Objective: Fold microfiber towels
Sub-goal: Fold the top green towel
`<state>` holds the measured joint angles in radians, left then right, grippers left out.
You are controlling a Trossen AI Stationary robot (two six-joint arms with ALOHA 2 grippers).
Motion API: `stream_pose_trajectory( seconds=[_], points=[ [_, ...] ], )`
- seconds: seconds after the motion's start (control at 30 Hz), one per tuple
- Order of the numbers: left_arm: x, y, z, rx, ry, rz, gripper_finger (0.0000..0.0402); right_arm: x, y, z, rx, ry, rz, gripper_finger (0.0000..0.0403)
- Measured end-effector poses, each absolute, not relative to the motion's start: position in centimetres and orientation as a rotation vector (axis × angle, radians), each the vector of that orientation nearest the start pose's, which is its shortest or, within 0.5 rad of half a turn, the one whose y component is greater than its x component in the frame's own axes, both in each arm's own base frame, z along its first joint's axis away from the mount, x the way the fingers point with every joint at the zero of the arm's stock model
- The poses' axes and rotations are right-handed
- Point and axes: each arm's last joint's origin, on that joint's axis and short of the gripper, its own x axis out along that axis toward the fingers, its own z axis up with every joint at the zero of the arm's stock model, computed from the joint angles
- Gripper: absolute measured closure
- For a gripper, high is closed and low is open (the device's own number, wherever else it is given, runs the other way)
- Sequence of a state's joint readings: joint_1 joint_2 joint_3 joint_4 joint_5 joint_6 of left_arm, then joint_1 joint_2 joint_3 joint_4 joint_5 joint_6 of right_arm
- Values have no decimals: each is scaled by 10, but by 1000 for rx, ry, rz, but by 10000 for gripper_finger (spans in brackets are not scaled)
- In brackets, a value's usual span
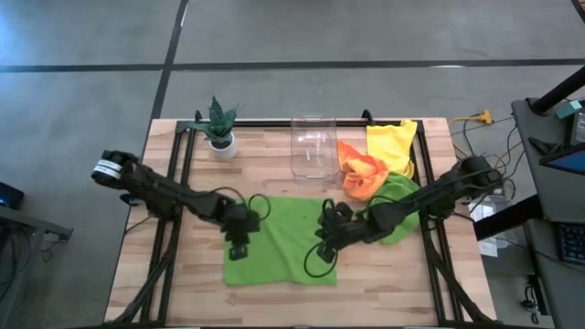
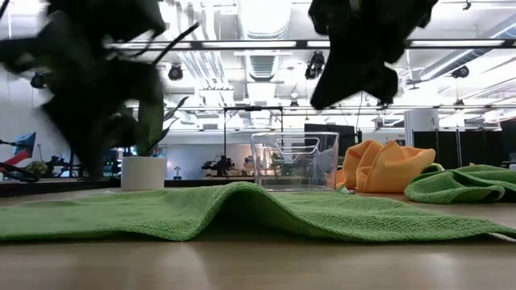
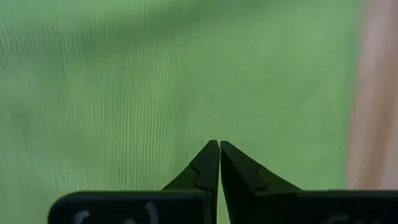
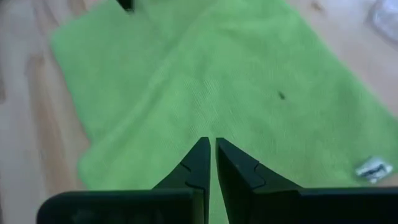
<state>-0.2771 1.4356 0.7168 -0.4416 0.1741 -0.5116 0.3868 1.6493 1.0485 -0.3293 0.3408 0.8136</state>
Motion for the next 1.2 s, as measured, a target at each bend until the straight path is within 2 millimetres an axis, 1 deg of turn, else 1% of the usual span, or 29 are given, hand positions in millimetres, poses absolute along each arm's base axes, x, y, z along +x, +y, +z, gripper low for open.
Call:
stream_pose_trajectory(
  seconds=[0.13,0.27,0.43,0.57,0.67,0.77,0.83,0.97,1.2],
  points=[
    [213,-79,149,-422,1276,-78,402,315,123,191,459,834,-316,381],
    [199,-81,148,-430,1323,-76,402,315,126,189,477,839,-318,381],
    [191,-79,153,-442,1331,-68,402,313,128,191,478,836,-310,381],
    [184,-76,150,-441,1347,-57,402,313,127,194,481,830,-306,381],
    [186,-77,153,-472,1305,-66,402,312,127,195,493,826,-310,381],
    [198,-86,168,-513,1122,-179,402,312,128,195,509,825,-317,381],
    [202,-89,172,-518,1060,-207,402,312,128,196,515,820,-317,381],
    [201,-90,156,-499,1157,-130,402,312,129,196,526,819,-319,381],
    [199,-99,137,-480,1300,-151,402,311,134,197,543,816,-313,381]
  ],
)
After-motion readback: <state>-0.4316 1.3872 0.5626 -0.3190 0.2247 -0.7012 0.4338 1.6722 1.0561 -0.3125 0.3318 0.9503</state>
